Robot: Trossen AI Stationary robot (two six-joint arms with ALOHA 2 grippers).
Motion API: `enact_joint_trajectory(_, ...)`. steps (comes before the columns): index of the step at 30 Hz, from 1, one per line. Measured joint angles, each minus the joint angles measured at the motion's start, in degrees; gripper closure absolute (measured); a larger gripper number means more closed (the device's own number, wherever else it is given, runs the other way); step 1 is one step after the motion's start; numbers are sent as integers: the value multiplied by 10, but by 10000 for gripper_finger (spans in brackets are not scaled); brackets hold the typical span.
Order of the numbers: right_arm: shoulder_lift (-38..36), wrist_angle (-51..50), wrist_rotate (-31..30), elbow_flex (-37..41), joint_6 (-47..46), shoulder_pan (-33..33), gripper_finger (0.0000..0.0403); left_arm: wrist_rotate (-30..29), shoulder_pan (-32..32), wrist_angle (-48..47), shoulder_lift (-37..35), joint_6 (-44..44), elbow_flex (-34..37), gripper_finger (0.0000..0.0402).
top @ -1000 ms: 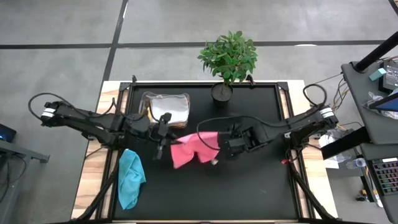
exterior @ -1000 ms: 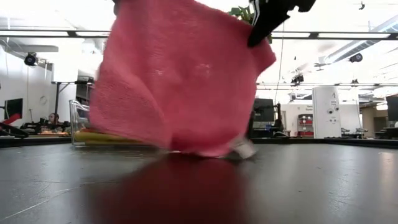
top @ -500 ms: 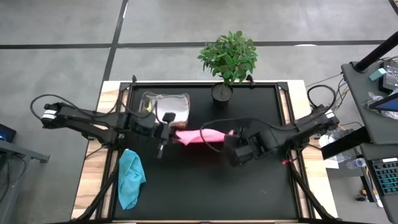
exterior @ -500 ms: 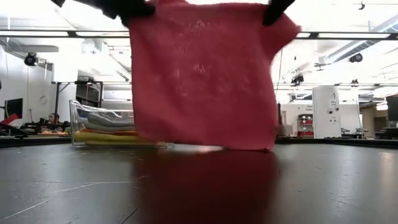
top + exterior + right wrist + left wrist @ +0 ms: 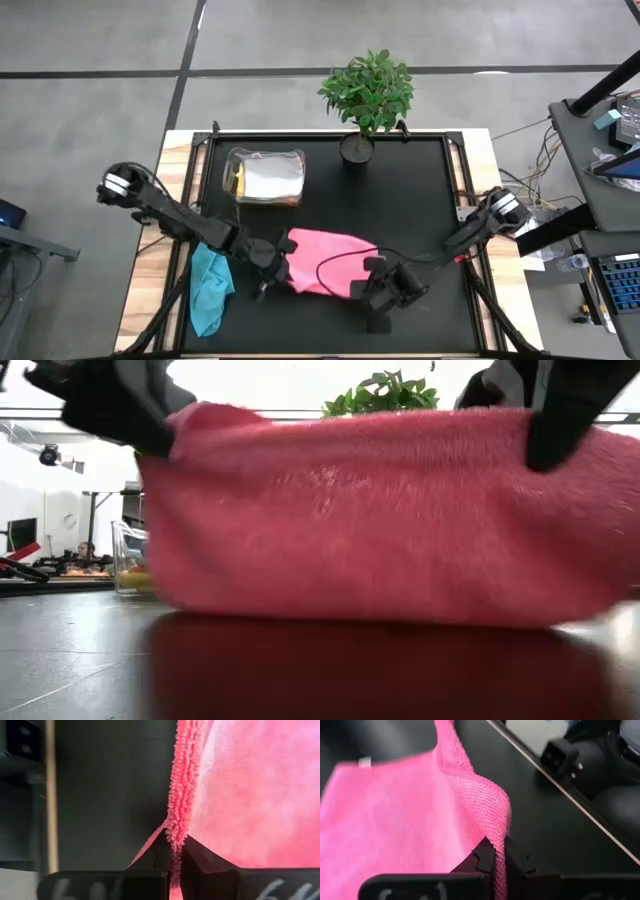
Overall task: Fold microfiber towels
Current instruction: Fold the pink towel
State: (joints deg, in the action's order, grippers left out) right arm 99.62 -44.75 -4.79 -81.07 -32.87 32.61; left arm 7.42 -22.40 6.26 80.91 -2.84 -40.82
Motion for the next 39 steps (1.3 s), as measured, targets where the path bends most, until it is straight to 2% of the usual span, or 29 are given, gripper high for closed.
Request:
enact_joint_trajectory(5,11,93,46,36,-16,-1,394,-2,-35,3,54,44,-4,401)
enact_joint_trajectory(9,11,138,67,65,-23,0,394,-3,-52,42,90,60,-6,401)
enact_joint_trajectory(13,11,109,57,72,-21,-8,394,-9,-52,47,99,71,-5,401)
enact_joint_trajectory(19,9,31,-3,73,-1,-30,394,-121,-35,25,86,87,-4,401)
enact_joint_trajectory(21,9,9,-18,72,-1,-40,394,-136,-25,7,85,88,-4,401)
enact_joint_trajectory(24,9,-21,-38,71,6,-55,394,-138,-6,3,86,100,-3,401)
enact_joint_trajectory(32,9,-25,-74,72,57,-88,394,-135,45,-13,87,164,1,397)
enact_joint_trajectory(36,9,-25,-77,72,75,-108,392,-136,54,-17,89,176,1,369)
enact_joint_trajectory(39,9,-29,-77,72,87,-123,376,-138,61,-19,89,187,1,336)
